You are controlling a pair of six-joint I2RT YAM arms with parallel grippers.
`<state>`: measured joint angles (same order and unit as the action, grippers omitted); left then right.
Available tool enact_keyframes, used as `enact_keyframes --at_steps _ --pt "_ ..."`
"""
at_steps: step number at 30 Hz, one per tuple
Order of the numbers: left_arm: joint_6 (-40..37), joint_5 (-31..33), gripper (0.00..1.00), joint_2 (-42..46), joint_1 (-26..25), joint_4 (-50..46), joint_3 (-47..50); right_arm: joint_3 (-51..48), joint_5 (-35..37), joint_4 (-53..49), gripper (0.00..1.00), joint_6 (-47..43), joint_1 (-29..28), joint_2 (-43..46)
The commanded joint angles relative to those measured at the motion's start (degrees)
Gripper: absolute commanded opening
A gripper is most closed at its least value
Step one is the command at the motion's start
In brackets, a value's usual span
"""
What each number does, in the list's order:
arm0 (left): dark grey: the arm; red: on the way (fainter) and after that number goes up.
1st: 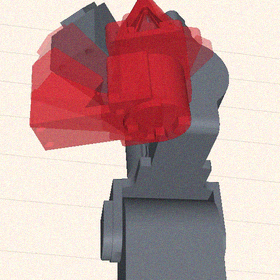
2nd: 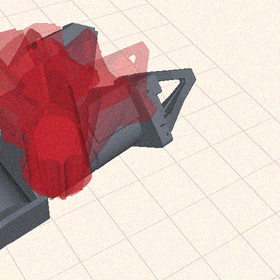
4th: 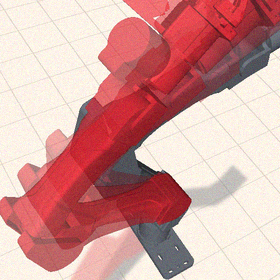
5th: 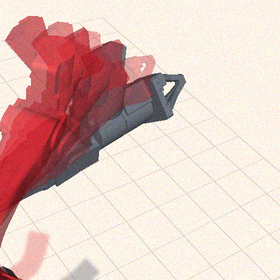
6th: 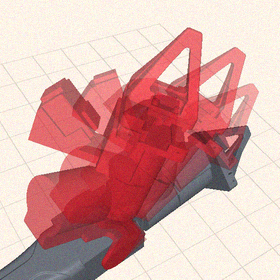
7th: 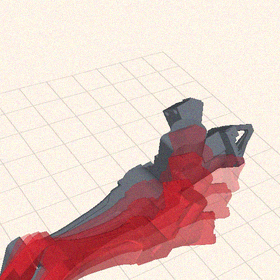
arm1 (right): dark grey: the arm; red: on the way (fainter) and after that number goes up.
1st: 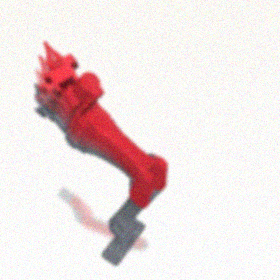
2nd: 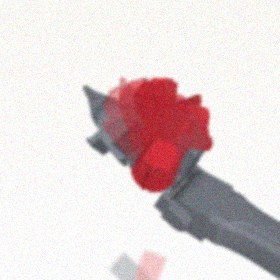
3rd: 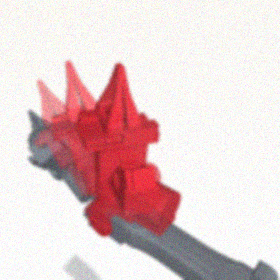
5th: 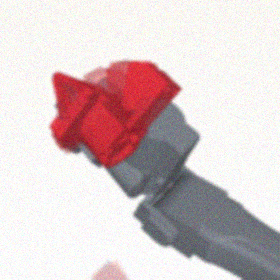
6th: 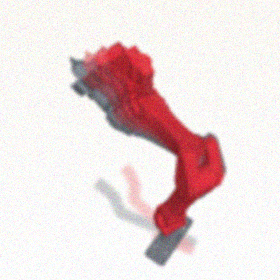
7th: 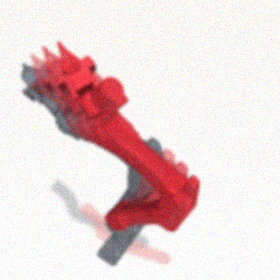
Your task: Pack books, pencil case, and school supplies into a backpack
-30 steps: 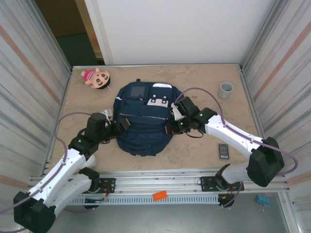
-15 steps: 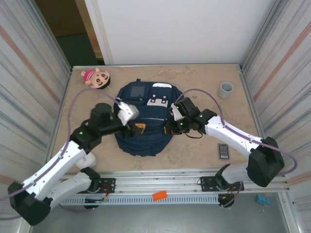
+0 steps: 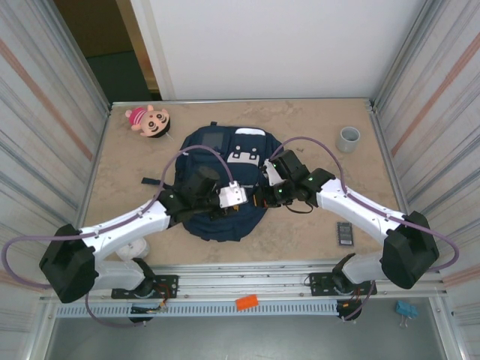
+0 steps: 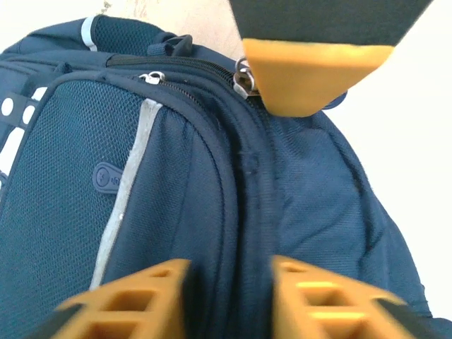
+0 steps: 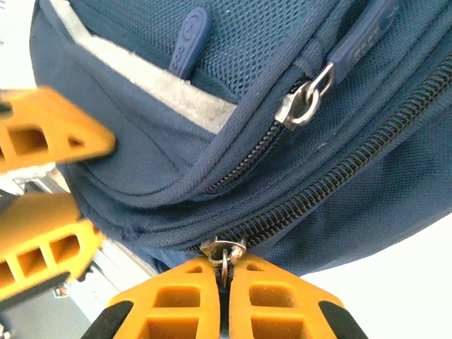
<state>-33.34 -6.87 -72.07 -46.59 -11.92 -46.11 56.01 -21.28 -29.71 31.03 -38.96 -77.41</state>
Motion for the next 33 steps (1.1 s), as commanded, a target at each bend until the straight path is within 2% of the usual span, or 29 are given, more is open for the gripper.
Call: enact_keyframes --at_steps 1,3,5,13,22,26,33 --pt "-1.31 2.32 0.14 1.78 0.09 0.6 1.01 0.54 0.84 0.27 0.0 -0.08 1.5 0.98" --pt "-1.22 1.21 0.05 4.07 0.07 -0.15 1.96 0.36 1.23 -0.44 0.0 -0.09 3.71 0.37" --pt "-1.23 0.89 0.0 6.71 0.04 -0.6 3.17 0.14 1.47 -0.75 0.0 -0.56 6.26 -0.45" --pt "-1.99 -0.77 0.0 12.92 0.08 -4.69 6.28 3.8 1.11 0.77 0.0 -2.25 16.42 -7.15" --pt "0.2 -2.98 0.0 12.85 -0.97 -3.99 6.31 8.8 0.14 1.41 0.0 -4.2 18.37 -12.49" --pt "0.94 -3.03 0.0 13.49 -1.74 -4.45 6.43 8.55 2.4 0.91 0.0 -4.61 18.92 -12.05" --pt "1.11 -1.66 0.0 15.55 -1.75 -5.83 7.52 8.19 1.89 -0.34 0.0 -4.46 23.22 -13.59"
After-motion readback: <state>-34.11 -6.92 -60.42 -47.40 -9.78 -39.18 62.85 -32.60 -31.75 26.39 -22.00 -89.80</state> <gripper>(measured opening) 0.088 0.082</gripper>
